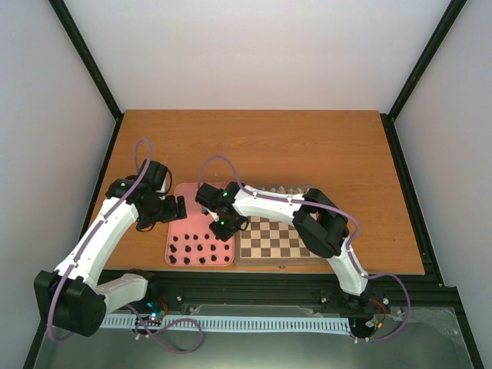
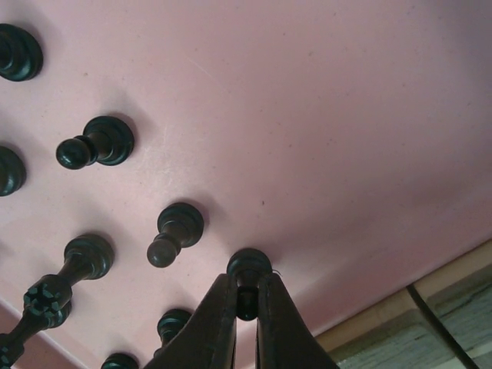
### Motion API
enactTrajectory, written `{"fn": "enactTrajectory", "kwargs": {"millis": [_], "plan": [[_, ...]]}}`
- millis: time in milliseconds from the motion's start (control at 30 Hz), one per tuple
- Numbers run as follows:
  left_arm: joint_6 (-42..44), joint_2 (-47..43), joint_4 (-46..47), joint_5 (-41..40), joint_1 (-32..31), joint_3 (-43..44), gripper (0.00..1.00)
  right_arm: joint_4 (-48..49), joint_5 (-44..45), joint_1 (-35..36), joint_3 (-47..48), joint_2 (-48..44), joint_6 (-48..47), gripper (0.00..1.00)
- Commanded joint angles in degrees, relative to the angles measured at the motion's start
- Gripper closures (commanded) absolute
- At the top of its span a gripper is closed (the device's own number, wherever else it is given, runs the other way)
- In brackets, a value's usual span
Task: Set up the chess pieces on the board
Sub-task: Pick up the chess piece from the storage box, then place the chess piece on the chessboard.
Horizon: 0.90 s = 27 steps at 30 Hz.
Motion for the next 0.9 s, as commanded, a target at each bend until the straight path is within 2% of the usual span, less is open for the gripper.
{"fn": "enactTrajectory", "kwargs": {"millis": [0,267,467,667,867], "plan": [[-0.1,0.3,0.8,-0.3,0.2,0.6,0.00,-0.1,2.3,-0.1,0.8,-3.4,0.6,0.97],[0.1,0.7,0.9,0.0,0.2,0.8,0.00,-1.5,4.0,-0.1,-1.5,-12.1,2.5,0.97],[0.0,0.8,1.3,0.1,0.2,0.4,0.00,-3.4,4.8,-0.1,-7.6,-18.0,4.2,0.97],[0.0,1.0,1.8,0.5,0.2,0.1,0.00,-0.9,3.0,-0.1,-15.9,-20.3,5.8,0.97],[-0.1,0.9,1.8,0.5,0.2,-0.1,0.00,0.5,2.2,-0.1,-17.6,-19.8,5.7,0.97]]}}
